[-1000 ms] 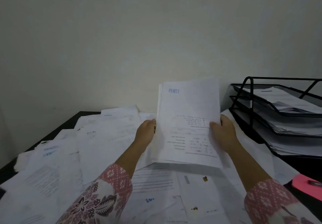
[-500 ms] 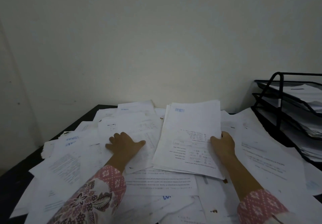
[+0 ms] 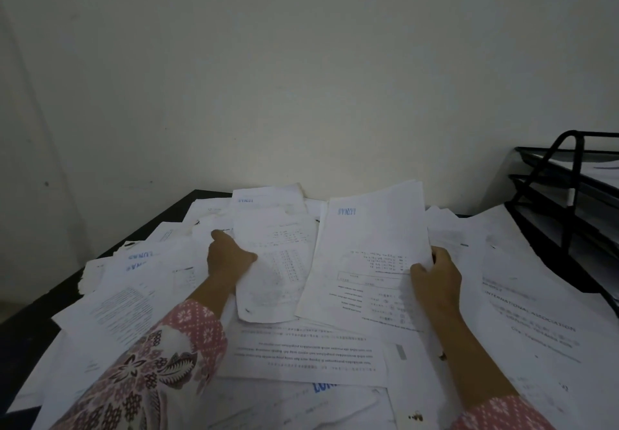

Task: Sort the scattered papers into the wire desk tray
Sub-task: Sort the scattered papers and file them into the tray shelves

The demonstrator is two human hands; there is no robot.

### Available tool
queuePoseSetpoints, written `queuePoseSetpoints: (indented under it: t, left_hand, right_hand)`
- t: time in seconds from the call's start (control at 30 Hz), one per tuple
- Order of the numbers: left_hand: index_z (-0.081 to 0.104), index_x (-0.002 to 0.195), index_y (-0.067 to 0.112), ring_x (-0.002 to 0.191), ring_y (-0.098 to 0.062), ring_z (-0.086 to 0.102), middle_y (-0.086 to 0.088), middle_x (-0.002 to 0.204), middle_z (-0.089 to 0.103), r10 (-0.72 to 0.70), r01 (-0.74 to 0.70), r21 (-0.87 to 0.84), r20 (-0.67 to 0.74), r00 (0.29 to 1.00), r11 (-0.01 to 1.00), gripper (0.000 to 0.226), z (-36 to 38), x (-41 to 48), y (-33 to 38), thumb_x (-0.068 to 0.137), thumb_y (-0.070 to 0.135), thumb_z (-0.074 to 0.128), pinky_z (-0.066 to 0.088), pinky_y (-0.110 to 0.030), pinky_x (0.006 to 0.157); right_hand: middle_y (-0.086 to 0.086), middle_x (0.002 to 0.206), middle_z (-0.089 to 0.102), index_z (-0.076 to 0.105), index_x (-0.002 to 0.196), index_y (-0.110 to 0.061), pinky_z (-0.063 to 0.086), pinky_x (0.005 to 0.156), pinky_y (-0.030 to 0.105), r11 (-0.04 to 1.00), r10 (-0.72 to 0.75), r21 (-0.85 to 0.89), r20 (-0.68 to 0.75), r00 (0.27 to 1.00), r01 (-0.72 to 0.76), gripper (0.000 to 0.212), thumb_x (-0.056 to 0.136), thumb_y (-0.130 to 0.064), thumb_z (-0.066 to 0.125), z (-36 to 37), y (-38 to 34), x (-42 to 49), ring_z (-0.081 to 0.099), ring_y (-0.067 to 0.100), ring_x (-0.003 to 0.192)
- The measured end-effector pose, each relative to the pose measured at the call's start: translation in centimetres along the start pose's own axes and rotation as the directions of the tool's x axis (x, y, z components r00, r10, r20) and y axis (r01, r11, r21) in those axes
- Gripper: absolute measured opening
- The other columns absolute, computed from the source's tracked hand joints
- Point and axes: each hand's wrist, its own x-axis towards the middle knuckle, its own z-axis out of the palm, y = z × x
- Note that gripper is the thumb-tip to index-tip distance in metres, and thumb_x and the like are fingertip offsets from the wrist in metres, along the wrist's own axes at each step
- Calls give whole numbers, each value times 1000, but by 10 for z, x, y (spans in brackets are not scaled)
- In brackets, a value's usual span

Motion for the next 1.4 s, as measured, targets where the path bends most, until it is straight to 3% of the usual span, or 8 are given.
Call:
queuePoseSetpoints:
  t: [0.1, 0.27, 0.6, 0.77, 0.97, 1.07, 1.23, 1.4]
  left_hand:
    - [51, 119, 1, 112, -33, 52, -18, 121, 56, 25, -11, 201, -70, 997, 980, 39, -9, 5, -8, 88, 22, 60, 42, -38, 90]
    - [52, 116, 10, 117, -32, 40, -16, 126, 41, -64, 114, 486, -119, 991, 867, 34, -15, 13, -18, 93, 34, 49, 34, -39, 99]
    - [43, 124, -4, 109, -37, 54, -25, 120, 54, 115, -109, 85, -72, 991, 990, 38, -22, 21, -26, 88, 2, 55, 45, -39, 87]
    - [19, 144, 3, 127, -34, 42, -22, 141, 39, 108, -93, -235, 51, 993, 967, 65, -20, 10, -18, 91, 7, 57, 36, -37, 103]
    - [30, 143, 2, 130, -28, 38, -14, 146, 36, 180, -125, -187, 312, 933, 974, 48, -2, -7, 0, 98, 13, 43, 34, -25, 97]
    - [34, 140, 1, 126, -30, 42, -15, 142, 40, 159, -82, -232, 337, 928, 969, 42, 9, -17, 8, 100, 11, 36, 35, -24, 89]
    - [34, 141, 5, 127, -30, 43, -11, 142, 41, 144, -4, -363, 362, 921, 932, 51, 18, -33, 17, 99, 31, 43, 37, -39, 106]
    - [38, 132, 8, 107, -23, 51, -11, 127, 51, 292, -164, -381, 309, 905, 910, 45, 22, -48, 29, 92, 18, 57, 46, -33, 87]
  right_hand:
    - [18, 117, 58, 51, 116, 2, 47, 86, 33, 1000, -14, 11, 3, 1000, 14, 31, 86, 1, 53, -1, -1, -1, 57, 32, 105]
    - [18, 119, 58, 50, 119, 1, 48, 92, 38, 1000, -19, 13, 12, 1000, 19, 32, 87, -1, 54, 0, -1, -3, 56, 32, 108]
    - [16, 120, 57, 50, 121, 1, 44, 91, 33, 997, 36, 68, 20, 999, -37, 33, 88, 1, 52, -4, -8, -8, 55, 31, 109]
    - [9, 100, 58, 54, 109, -2, 42, 70, 26, 976, 137, 164, 57, 989, -145, 22, 88, 0, 50, -7, -14, -6, 53, 20, 87]
    - [6, 90, 58, 57, 104, -3, 35, 53, 20, 986, 119, 97, 163, 979, -136, 18, 87, -2, 51, 2, -20, -12, 49, 11, 69]
    - [7, 93, 58, 57, 105, -2, 36, 54, 18, 988, 112, 82, 194, 975, -130, 19, 87, -1, 51, 7, -22, -19, 52, 16, 77]
    - [5, 96, 56, 55, 109, -2, 37, 56, 18, 994, 74, 64, 240, 968, -91, 21, 88, 0, 50, 12, -30, -25, 52, 17, 85]
    - [3, 91, 54, 52, 103, -5, 36, 56, 18, 994, 44, 85, 228, 973, -65, 15, 91, 0, 45, 10, -40, -24, 49, 14, 78]
